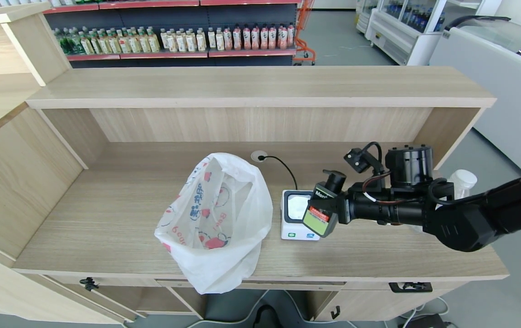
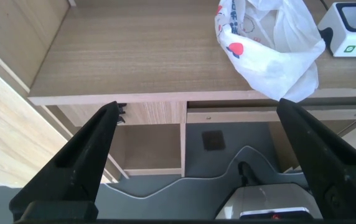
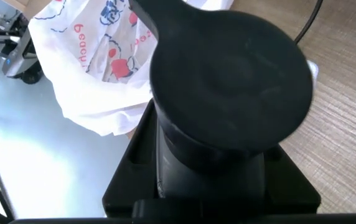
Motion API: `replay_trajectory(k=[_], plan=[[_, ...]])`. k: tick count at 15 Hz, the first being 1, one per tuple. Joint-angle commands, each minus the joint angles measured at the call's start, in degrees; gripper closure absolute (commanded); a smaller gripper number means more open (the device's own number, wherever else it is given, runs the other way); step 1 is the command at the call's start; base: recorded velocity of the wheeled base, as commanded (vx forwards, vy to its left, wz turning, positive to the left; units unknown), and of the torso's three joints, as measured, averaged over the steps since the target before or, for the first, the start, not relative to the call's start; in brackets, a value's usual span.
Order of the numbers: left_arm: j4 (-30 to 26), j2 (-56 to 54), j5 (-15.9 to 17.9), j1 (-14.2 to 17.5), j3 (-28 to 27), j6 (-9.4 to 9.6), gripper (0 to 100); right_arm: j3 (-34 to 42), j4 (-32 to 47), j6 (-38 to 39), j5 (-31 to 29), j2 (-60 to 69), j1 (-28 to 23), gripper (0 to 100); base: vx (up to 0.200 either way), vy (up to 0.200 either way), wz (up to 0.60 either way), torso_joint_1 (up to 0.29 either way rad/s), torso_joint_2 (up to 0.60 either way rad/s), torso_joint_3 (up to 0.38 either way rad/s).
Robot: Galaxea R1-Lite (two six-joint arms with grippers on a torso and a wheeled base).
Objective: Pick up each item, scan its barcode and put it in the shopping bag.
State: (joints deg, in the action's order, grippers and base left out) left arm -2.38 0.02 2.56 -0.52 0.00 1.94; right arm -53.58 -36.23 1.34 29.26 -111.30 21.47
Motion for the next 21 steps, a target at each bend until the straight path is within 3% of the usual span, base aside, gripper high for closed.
replay_trajectory(k=[1,21], plan=[[0.0,0.0,0.0,0.0,0.0,0.00,0,-0.7,-0.7,0.1,0.0,-1.5,-0.1,100,0.000,0.000,0.00,0.000,0.00,0.000],[0.0,0.0,0.0,0.0,0.0,0.00,0,-10.1,-2.3,0.8,0.4,-10.3,1.2,100,0.000,0.000,0.00,0.000,0.00,0.000]])
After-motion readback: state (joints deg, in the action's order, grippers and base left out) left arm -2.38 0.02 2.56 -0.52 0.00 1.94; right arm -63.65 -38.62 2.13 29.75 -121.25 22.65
